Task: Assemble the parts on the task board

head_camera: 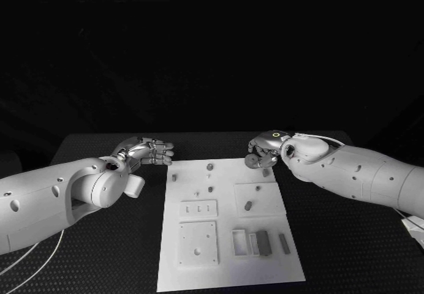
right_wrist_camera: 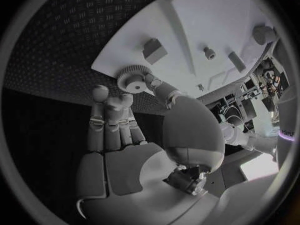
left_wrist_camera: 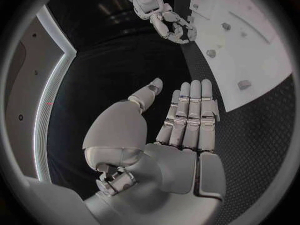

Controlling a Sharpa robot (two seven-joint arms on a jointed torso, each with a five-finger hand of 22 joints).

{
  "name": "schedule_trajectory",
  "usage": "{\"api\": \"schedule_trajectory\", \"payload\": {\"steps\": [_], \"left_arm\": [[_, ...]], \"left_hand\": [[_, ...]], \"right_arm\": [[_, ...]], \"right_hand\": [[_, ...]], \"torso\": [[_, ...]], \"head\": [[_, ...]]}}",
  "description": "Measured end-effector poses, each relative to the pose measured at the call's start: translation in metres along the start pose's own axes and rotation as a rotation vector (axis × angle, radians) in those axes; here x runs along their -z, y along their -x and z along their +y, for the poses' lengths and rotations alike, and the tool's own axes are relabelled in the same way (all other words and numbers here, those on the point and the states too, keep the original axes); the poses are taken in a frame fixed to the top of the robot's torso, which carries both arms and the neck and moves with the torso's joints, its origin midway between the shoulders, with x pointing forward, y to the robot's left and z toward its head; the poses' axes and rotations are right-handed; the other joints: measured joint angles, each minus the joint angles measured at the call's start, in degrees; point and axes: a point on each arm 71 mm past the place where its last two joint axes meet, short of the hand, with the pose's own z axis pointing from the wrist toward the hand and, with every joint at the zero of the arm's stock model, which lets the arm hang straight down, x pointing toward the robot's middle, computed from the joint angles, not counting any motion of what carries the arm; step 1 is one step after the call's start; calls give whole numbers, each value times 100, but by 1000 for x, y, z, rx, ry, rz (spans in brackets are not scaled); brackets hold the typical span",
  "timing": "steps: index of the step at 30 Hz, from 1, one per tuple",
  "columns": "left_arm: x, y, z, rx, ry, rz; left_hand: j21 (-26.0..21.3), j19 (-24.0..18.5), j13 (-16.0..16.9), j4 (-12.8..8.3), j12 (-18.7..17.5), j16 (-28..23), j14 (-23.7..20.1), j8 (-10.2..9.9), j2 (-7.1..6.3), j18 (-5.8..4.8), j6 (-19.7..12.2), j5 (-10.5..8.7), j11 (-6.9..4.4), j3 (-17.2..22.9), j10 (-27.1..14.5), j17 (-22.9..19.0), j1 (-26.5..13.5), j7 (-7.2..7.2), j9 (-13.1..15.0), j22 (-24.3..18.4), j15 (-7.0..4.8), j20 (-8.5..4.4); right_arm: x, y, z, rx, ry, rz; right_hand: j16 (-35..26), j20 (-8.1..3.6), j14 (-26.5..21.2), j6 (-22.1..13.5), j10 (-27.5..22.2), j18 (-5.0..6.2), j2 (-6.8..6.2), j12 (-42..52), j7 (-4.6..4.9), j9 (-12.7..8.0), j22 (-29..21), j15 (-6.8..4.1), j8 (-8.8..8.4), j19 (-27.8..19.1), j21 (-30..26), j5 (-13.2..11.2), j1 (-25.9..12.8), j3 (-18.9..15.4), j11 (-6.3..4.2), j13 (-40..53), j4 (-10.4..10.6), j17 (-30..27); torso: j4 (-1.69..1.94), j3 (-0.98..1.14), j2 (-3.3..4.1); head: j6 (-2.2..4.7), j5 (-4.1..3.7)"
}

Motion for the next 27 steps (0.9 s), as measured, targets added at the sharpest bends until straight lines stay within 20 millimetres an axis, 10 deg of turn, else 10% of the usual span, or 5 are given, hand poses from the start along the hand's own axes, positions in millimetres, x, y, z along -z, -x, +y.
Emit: {"api": "schedule_trajectory", "payload": {"steps": [17, 27], "left_arm": [[1, 1, 0, 0, 1, -2], [1, 1, 0, 0, 1, 1]], "left_hand": [[0, 0, 4, 0, 0, -22, 0, 0, 21, 0, 0, 0, 0, 0, 0, 8, -21, 0, -5, 2, 0, 0], [0, 0, 4, 0, -17, -22, 0, 0, 21, 0, 0, 0, 0, 0, 0, 17, -21, 0, -10, 7, 0, 0]], "right_arm": [[2, -1, -4, -15, -8, 34], [1, -2, -5, -29, -9, 55]], "right_hand": [[488, -39, -64, 0, -8, -51, 165, 663, -1, 79, 0, 24, 227, -42, 384, 0, -104, 71, -8, 222, 38, 41], [552, -57, -102, 0, -28, -88, 470, 744, -2, 94, -1, 62, 216, -68, 438, 0, -199, 119, 9, 211, 86, 28]], "torso": [[-3, -3, 1], [-3, -3, 1]], "head": [[-38, -18], [-49, -36]]}}
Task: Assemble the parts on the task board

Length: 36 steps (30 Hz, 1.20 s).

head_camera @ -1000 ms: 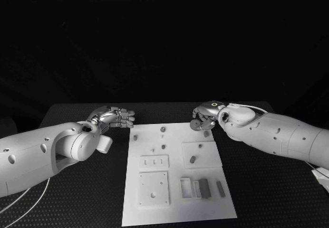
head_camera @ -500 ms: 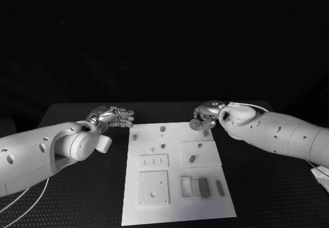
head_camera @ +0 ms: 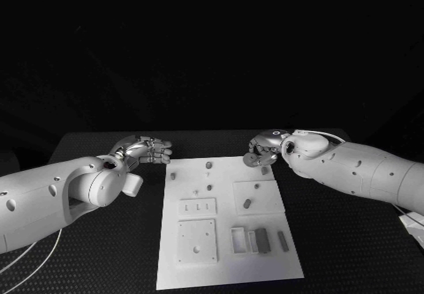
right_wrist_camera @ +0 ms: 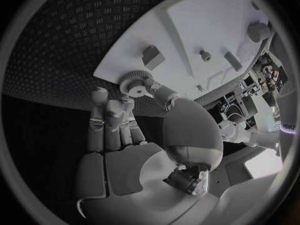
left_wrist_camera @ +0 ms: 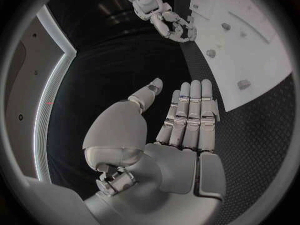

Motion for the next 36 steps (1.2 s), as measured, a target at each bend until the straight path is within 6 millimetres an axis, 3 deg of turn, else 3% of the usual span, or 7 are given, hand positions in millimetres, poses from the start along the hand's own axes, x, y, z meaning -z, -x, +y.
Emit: {"api": "schedule_trajectory", "payload": {"steps": [5, 12, 19, 25, 27, 36], "left_arm": [[0, 0, 0, 0, 0, 1], [0, 0, 0, 0, 1, 1], [0, 0, 0, 0, 1, 2], [0, -1, 0, 1, 2, 4], [0, 0, 0, 1, 2, 4], [1, 0, 0, 1, 3, 4]], "left_hand": [[0, 0, 0, 0, -4, 0, 0, 0, 0, 0, 0, 0, 0, 0, 0, 0, 0, 0, 0, 0, 0, 0], [0, 0, -1, 0, -4, -23, 0, 0, -1, 0, 0, 0, 0, 0, 0, 5, -1, 0, -3, -1, 0, 0], [0, 0, 5, 0, -4, -23, 0, -22, -23, 0, 0, 0, 0, 0, 0, 11, -23, 0, -5, 4, 0, 0], [0, 0, 4, 0, -4, -23, 0, -22, -23, 0, 0, 0, 0, 0, 0, 10, -23, 0, -5, 4, 0, 0], [0, 0, 4, 0, -4, -23, 0, -22, -23, 0, 0, 0, 0, 0, 0, 15, -23, 0, -5, 4, 0, 0], [0, 0, 3, 0, -26, -23, 0, -22, -23, 0, 0, 0, 0, 0, 0, 20, -23, 0, -10, 8, 0, 0]], "right_arm": [[-1, 0, -1, -7, -1, 10], [-2, 1, 0, -12, 0, 25], [-2, 0, 3, -10, 15, 19], [-2, 0, 6, 2, 25, 9], [-2, 0, 7, 6, 27, 6], [-1, -1, 10, 18, 36, -12]], "right_hand": [[35, -3, -52, -1, -11, -3, 253, 23, 0, -18, 0, -13, 3, -59, 34, 0, 6, 1, -9, -33, -2, -27], [69, 22, -80, -1, -26, -10, 469, 50, 0, -33, 0, -10, 28, -122, 65, -5, -27, -19, -1, -67, -95, -56], [137, 19, -116, -21, -84, -35, 708, 134, -6, -39, 0, -29, 28, -139, 148, 2, 18, 5, -3, -114, -343, -95], [165, 19, -76, -32, -99, -35, 800, 138, -12, -45, -1, -69, 28, -139, 178, 3, 22, 14, -21, -164, -429, -132], [165, 19, -72, -32, -79, -35, 842, 138, -12, -199, 0, -73, 28, -139, 178, 3, 7, 13, -41, -179, -430, -138], [165, 19, -71, -32, -79, -36, 848, 138, -12, -245, 0, -72, 28, -138, 178, 4, 13, 28, -42, -202, -445, -154]], "torso": [[1, -1, -1], [6, -3, -4], [0, -2, -4], [0, -2, -4], [2, -2, -4], [-1, 0, -3]], "head": [[-10, -2], [-27, -7], [-45, 9], [-49, 9], [-54, 6], [-52, 9]]}}
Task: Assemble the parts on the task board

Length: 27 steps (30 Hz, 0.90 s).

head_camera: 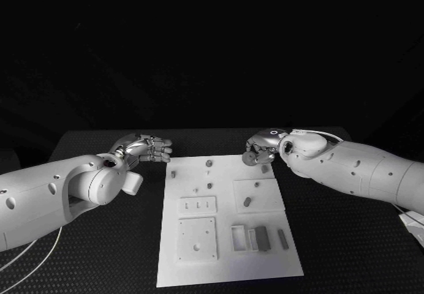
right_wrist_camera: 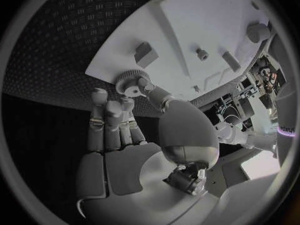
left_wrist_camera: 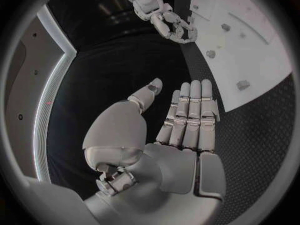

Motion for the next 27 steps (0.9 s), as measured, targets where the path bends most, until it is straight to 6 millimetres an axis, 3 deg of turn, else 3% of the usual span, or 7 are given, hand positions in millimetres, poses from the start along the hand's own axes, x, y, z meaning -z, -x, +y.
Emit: {"api": "schedule_trajectory", "payload": {"steps": [2, 4, 6, 10, 14, 22, 27], "left_arm": [[0, 0, 0, 0, 0, 1], [0, 0, 0, 0, 0, 1], [0, 0, 0, -1, 1, 1], [0, 0, 0, -1, 1, 1], [0, 0, 0, -1, 2, 2], [0, 0, 0, -1, 3, 4], [0, 0, 0, -1, 4, 4]], "left_hand": [[-8, 0, 0, 0, 0, -9, 0, 0, 0, 0, 0, 0, 0, 0, 0, 0, 0, 0, 0, 0, 0, 0], [-23, 0, 0, 0, 0, -22, 0, 0, 0, 0, 0, 0, 0, 0, 0, 1, 0, 0, -1, 0, 0, 0], [-23, 0, 0, 0, 0, -22, 0, 0, 0, 0, 0, 0, 0, 0, 0, 6, 0, 0, -6, -1, 0, 0], [-23, 0, 1, 0, 0, -22, 0, 0, 0, 0, 0, 0, 0, 0, 0, 6, 0, 0, -6, -1, 0, 0], [-23, 0, 6, 0, 0, -22, 0, 0, 0, 0, 0, 0, 0, 0, 0, 12, 0, 0, -6, 3, 0, 0], [-23, 0, 5, 0, -20, -22, 0, -8, 0, 0, 0, 0, 0, 0, 0, 17, 0, 0, -11, 4, 0, 0], [-23, 0, 5, 0, -20, -22, 0, -21, 0, 0, 0, 0, 0, 0, 0, 17, 0, 0, -10, 4, 0, 0]], "right_arm": [[0, 0, 1, 1, 1, -5], [0, 0, 1, 1, 2, -8], [0, 0, 1, 1, 1, -9], [0, -1, 2, -2, 2, -9], [0, -1, 2, -5, 2, -9], [0, 0, 2, -9, 1, -6], [-1, 0, 2, -9, -1, -2]], "right_hand": [[0, 0, 1, 0, 10, -1, 48, -1, 0, 173, 0, 1, 91, 0, 0, 2, 20, -8, -10, -26, -38, -19], [0, 0, 1, 1, 11, -1, 47, -1, -1, 268, 0, 1, 63, 0, 0, 2, 15, -15, -11, -58, -45, -33], [0, 0, -11, 1, 7, -2, -133, -45, -1, 235, 0, 13, -86, 0, 0, 20, -50, 2, -8, -116, -61, -59], [0, 0, -103, 1, 6, 34, -640, -118, -1, 95, 0, 106, -301, 0, -34, 26, -80, 43, -6, -222, -20, -93], [0, 0, -132, 1, 5, 54, -850, -118, -1, 51, 0, 135, -339, 0, -34, 38, -59, 105, -6, -244, 93, -108], [25, 0, -133, 1, 5, 67, -838, -73, -1, 56, 0, 136, -313, 0, -34, 38, -20, 120, -5, -260, 186, -126], [68, 0, -134, 1, -3, 68, -409, 40, -1, 111, 0, 138, -161, 0, -34, 38, 69, 100, 3, -264, 166, -143]], "torso": [[-2, 1, 1], [-2, 1, 2], [-2, 1, 2], [-2, 0, 2], [-2, 2, 2], [2, 3, 2], [4, 1, 1]], "head": [[5, -2], [11, -5], [14, -10], [10, -20], [-1, -24], [-12, -36], [-18, -36]]}}
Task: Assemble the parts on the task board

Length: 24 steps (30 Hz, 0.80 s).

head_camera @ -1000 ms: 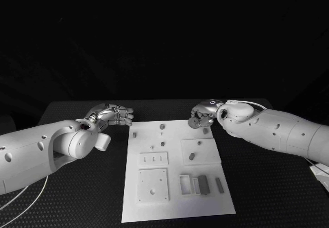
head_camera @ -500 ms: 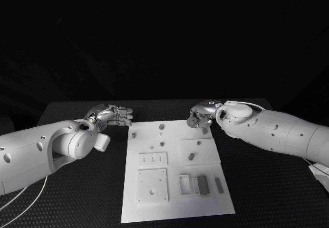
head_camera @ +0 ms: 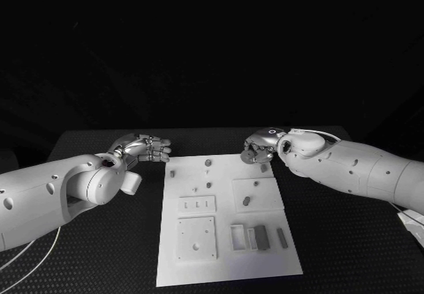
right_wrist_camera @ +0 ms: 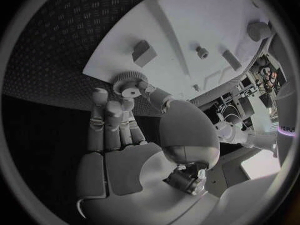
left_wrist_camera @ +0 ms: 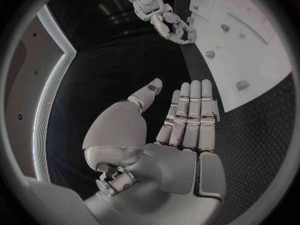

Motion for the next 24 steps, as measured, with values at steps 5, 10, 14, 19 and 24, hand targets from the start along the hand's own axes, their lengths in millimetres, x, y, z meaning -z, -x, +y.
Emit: {"api": "schedule_trajectory", "payload": {"steps": [5, 10, 14, 19, 24], "left_arm": [[0, 0, 0, 0, 1, 2], [0, 0, 0, 0, 3, 2], [0, 0, 0, 0, 4, 2], [1, 0, 1, 1, 6, 3], [1, 0, 1, 1, 6, 3]], "left_hand": [[0, 0, 0, 0, 0, -22, 0, 0, 0, 0, 0, 0, 0, 0, 0, 1, 0, 0, 0, 0, 0, 0], [0, 0, 0, 0, 0, -22, 0, 0, 0, 0, 0, 0, 0, 0, 0, 6, 0, 0, 0, 0, 0, 0], [0, 0, -1, 0, 0, -22, 0, 0, 0, 0, 0, 0, 0, 0, 0, 6, 0, 0, 0, 5, 0, 0], [0, 0, 4, 0, 1, -22, 0, 0, 0, 0, 0, 0, 0, 0, 0, 12, 0, 0, -4, 4, 0, 0], [0, 0, 4, 0, 1, -22, 0, 0, 0, 0, 0, 0, 0, 0, 0, 12, 0, 0, -4, 4, 0, 0]], "right_arm": [[0, 0, 0, 0, -1, 5], [-1, 1, -1, 1, -1, 12], [-1, 1, -1, 3, -1, 12], [-1, 1, -1, 21, 4, 6], [0, 0, 1, 50, 9, -14]], "right_hand": [[36, 0, 22, 0, -1, 0, 237, 27, 0, 49, 0, -45, 50, 0, 0, -1, 1, -56, 1, -32, -126, -21], [59, 0, 11, 0, -2, -3, 366, 54, 0, 43, 0, -56, 49, 0, 0, -1, 23, -42, 2, -49, -220, -32], [59, 0, 11, 0, -9, -4, 394, 63, 0, 40, 0, -56, 48, 0, 0, -1, 52, -40, 9, -70, -362, -48], [87, 1, 32, 0, -9, -23, 290, 106, 0, 55, 0, -76, 72, 0, 46, -1, 156, -34, 9, -91, -370, -63], [149, -57, 126, 1, 45, -30, 187, 163, -1, 120, 0, -169, 230, 100, 86, -1, 74, -90, -45, -141, -265, -92]], "torso": [[1, -1, -2], [3, -2, -2], [2, -2, -3], [1, -2, -3], [-6, -4, -2]], "head": [[-9, 3], [-20, 2], [-23, -2], [-23, -2], [-23, -3]]}}
